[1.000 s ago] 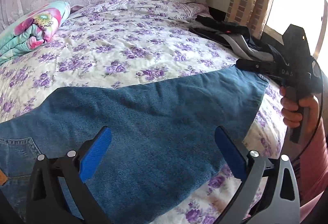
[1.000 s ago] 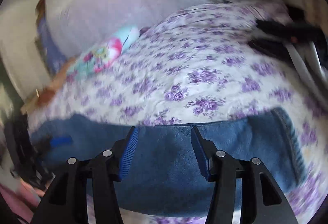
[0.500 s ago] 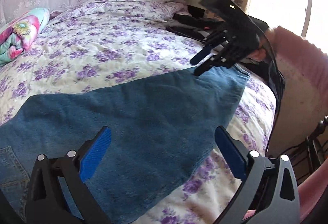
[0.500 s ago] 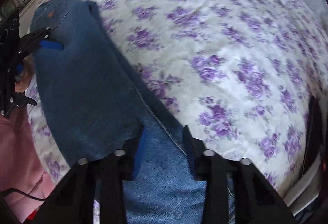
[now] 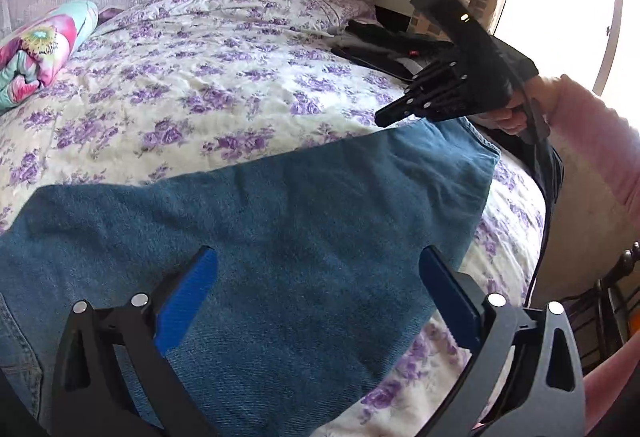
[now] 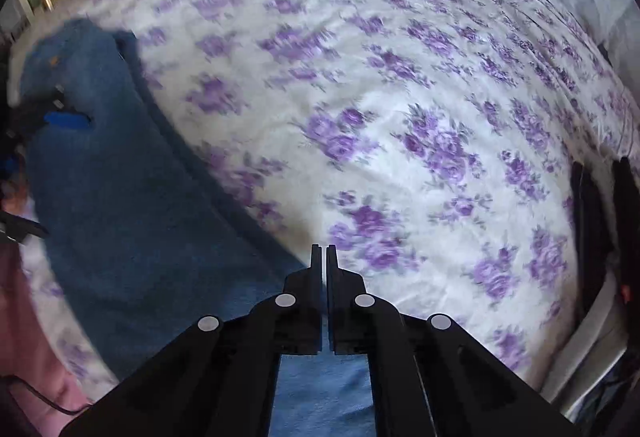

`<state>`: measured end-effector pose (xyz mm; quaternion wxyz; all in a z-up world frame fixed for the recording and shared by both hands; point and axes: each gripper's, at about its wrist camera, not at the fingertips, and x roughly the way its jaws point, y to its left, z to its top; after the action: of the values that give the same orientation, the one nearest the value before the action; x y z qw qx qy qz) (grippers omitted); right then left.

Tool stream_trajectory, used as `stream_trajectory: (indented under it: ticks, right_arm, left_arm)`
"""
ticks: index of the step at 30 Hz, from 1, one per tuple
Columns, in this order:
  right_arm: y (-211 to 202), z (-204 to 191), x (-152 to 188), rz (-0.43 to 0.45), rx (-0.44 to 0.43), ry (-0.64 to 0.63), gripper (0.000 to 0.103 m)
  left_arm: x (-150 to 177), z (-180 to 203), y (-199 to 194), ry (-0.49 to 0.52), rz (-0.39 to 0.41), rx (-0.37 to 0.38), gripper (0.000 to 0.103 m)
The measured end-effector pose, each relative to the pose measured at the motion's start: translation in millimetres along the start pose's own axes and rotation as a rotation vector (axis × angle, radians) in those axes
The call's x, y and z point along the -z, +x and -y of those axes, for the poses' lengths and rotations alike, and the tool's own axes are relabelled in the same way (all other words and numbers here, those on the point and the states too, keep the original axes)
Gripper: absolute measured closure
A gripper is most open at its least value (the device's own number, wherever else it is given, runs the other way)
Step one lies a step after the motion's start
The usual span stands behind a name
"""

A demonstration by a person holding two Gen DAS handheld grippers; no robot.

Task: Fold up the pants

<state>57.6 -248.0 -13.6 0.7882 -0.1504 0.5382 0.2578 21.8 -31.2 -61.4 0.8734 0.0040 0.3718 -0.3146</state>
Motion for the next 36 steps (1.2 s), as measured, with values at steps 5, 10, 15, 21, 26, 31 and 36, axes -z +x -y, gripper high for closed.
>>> stream_trajectory:
  ticks: [5, 10, 15, 21, 26, 31, 36]
  right_arm:
    - [-13.6, -25.4, -2.2, 0.042, -0.028, -0.095, 0.052]
    - [12.2, -33.2, -17.3, -0.077, -0.075, -0.138, 0.09]
    - [4.1, -29.8, -14.7, 0.001, -0.007, -0.076, 0.099]
    - [-19.7, -28.7, 2.0, 0.125, 0.162, 0.069, 0.072]
    - [-51.6, -49.2, 63.5, 0.363, 0.065, 0.349, 0.048]
    - [-25.7, -51.6, 125.3, 0.424, 0.165, 0.59, 0.043]
    - [-65.3, -67.3, 189.9, 0.857, 0.038, 1.004, 0.03]
  left_arm:
    - [1.0, -2.3, 3.4, -0.006, -0.007, 0.002, 0.005]
    - [2.5, -5.2, 1.5, -0.012, 0.004, -0.002, 0.005]
    - [-4.0, -4.2, 0.6, -0.033, 0.013, -0.031, 0.005]
    - [-5.0, 11.7, 19.7, 0.03, -0.028, -0.072, 0.005]
    - [-3.5, 6.6, 17.6, 0.011, -0.023, -0.044, 0.005]
    - [-2.4, 9.2, 20.2, 0.022, -0.027, -0.05, 0.005]
    - [-1.3, 7.5, 18.9, 0.012, -0.022, -0.042, 0.005]
